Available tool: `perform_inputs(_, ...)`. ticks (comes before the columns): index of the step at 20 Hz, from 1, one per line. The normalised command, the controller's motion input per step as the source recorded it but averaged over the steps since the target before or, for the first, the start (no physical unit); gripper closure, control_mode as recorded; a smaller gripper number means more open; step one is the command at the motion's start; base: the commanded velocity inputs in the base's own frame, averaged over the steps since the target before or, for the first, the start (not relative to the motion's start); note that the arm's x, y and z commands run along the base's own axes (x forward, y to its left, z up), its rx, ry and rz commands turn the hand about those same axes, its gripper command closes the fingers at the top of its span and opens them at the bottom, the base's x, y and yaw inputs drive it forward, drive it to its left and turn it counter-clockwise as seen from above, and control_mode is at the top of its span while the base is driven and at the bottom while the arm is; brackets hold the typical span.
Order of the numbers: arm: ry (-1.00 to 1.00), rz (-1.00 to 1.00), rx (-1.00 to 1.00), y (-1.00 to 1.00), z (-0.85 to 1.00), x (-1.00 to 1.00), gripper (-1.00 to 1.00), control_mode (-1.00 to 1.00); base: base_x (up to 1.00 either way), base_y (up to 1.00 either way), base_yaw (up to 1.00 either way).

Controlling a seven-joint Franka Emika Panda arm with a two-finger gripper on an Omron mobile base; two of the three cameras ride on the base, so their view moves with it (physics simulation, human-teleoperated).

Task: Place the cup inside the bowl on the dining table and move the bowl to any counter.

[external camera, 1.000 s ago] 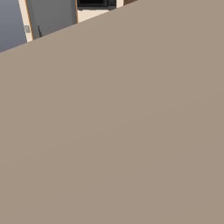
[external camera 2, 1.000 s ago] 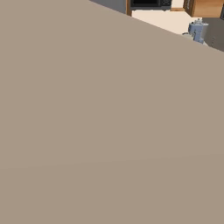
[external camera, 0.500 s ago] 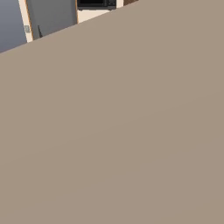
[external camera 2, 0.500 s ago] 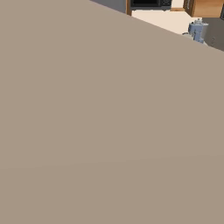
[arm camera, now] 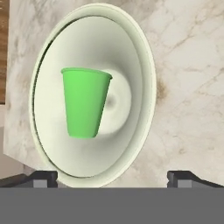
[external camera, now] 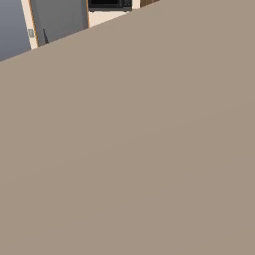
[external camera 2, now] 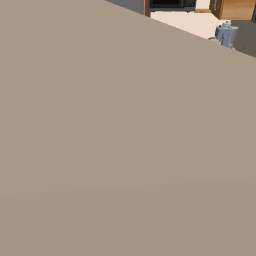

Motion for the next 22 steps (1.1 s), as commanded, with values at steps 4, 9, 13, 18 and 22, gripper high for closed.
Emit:
perform_inputs(4,0.00,0.06,0.00,0.00,-0.08,0.06,-1.00,-1.00,0.00,0.00,0.00)
perform_inputs(9,0.02,0.05,0.00,0.00,-0.28,0.06,-1.00,-1.00,0.00,0.00,0.00)
perform_inputs(13,0.02,0.04,0.00,0.00,-0.19,0.04,-1.00,-1.00,0.00,0.00,0.00)
perform_inputs(18,0.02,0.03,0.00,0.00,-0.21,0.26,-1.00,-1.00,0.00,0.00,0.00)
perform_inputs(22,0.04,0.00,0.00,0.00,-0.13,0.52,-1.00,-1.00,0.00,0.00,0.00)
